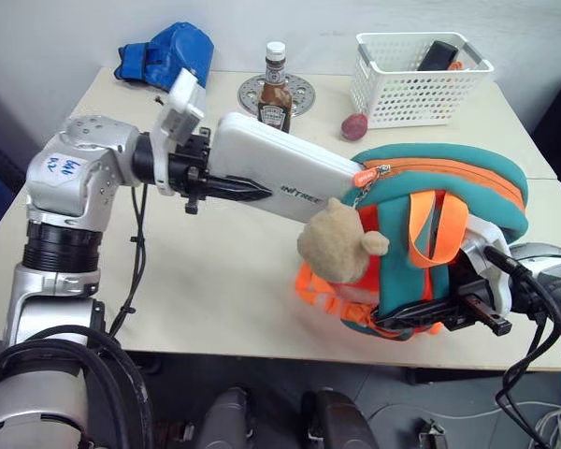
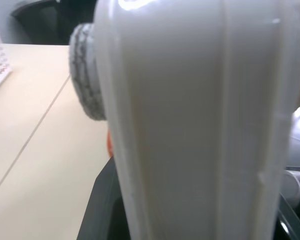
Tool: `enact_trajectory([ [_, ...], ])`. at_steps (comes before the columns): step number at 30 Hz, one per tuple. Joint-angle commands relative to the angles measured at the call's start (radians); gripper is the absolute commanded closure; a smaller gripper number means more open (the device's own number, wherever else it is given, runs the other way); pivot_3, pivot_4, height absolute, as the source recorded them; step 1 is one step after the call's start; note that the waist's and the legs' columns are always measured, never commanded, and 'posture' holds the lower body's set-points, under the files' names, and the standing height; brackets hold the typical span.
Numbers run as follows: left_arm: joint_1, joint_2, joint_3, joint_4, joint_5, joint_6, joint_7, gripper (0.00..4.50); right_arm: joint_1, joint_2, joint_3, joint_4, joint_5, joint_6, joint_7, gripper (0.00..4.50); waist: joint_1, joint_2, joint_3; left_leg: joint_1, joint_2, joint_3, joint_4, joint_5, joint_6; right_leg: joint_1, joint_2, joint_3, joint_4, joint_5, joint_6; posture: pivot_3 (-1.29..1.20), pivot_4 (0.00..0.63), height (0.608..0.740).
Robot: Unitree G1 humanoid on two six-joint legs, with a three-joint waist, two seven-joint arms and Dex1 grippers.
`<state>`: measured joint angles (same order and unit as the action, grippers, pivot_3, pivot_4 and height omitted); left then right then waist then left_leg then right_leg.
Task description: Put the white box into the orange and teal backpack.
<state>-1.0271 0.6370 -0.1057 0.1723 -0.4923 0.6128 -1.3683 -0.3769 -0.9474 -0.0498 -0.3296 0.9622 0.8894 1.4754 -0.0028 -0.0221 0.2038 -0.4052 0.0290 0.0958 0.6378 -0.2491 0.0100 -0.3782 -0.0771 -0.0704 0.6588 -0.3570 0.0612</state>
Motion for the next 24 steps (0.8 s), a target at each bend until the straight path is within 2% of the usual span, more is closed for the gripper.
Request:
enact_trajectory([
  [1,0.003,-0.085,-0.039,-0.003,0.048,-0.086,0.051,3.13,0.001,-0.003,-0.009,-0.025,0.009,-0.009,0.004,4.46,0.001,0.000,0.000,0.000,0.000,0.000,0.000,0.000,0.000,0.000,0.000,0.000,0.000,0.000,0.000,0.00,0.150,0.740],
  [12,0.016,-0.331,-0.128,0.087,0.177,-0.158,0.233,3.13,0.008,0.019,-0.007,-0.050,0.021,-0.020,-0.031,4.46,0.001,0.000,0.000,-0.001,0.000,-0.001,0.007,-0.002,0.003,0.002,0.000,-0.001,0.001,0.000,0.000,0.00,0.150,0.740],
  [15,0.016,-0.343,-0.122,0.085,0.179,-0.132,0.245,2.16,0.007,0.028,-0.006,-0.042,0.015,-0.023,-0.047,4.50,0.000,0.000,0.000,-0.001,0.001,-0.001,0.008,-0.002,0.003,0.002,0.000,-0.001,0.001,0.000,0.000,0.00,0.150,0.740],
  [20,0.030,-0.260,-0.081,0.004,0.144,-0.073,0.209,0.64,0.004,0.039,-0.004,-0.023,0.003,-0.031,-0.065,4.50,-0.004,0.000,0.000,-0.001,0.001,-0.001,0.008,-0.002,0.003,0.002,0.000,-0.001,0.001,0.000,0.000,0.00,0.150,0.740],
  [21,0.035,-0.219,-0.052,-0.037,0.114,-0.039,0.191,0.38,0.003,0.042,0.000,-0.020,-0.001,-0.034,-0.065,4.50,-0.003,0.000,0.000,-0.001,0.001,-0.001,0.008,-0.002,0.003,0.002,0.000,-0.001,0.002,0.000,0.000,0.00,0.150,0.740],
  [24,0.049,-0.117,0.022,-0.140,0.033,0.043,0.148,0.38,0.003,0.054,0.015,-0.016,-0.013,-0.046,-0.072,4.50,-0.007,0.000,0.000,-0.001,0.001,-0.001,0.007,-0.002,0.003,0.002,0.000,-0.001,0.002,0.000,0.000,0.00,0.150,0.740],
])
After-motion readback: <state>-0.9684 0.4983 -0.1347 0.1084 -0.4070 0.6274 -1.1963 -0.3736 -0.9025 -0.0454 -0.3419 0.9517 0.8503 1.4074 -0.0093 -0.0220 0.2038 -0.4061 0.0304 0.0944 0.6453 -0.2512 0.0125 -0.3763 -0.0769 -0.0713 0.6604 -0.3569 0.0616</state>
